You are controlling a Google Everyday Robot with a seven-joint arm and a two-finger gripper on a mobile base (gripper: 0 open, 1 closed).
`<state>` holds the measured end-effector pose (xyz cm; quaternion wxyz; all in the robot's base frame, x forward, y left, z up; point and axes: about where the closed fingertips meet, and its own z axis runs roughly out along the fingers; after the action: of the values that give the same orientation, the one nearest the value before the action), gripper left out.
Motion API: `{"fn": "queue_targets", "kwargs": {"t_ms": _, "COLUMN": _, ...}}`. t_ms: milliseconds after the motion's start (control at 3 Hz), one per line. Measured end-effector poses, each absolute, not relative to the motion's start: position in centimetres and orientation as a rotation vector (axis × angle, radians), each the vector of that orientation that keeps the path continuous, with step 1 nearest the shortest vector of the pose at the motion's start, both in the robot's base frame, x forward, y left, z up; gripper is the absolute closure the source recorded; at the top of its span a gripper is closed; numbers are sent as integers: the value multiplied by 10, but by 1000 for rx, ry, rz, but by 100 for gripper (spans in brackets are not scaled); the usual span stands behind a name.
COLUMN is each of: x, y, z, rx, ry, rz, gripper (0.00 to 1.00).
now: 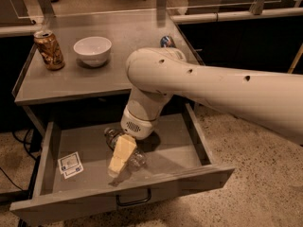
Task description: Pick water bottle from top drawer and place on counter
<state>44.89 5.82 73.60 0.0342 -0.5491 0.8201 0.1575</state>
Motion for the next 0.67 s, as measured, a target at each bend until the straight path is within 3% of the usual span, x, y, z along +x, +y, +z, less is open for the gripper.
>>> {"fn": "queue_targets", "kwargs": {"t_ms": 667, "x": 487, "y": 94, "z": 726, "rx": -1550, "ry": 2561, "rz": 540, "gripper": 0}}
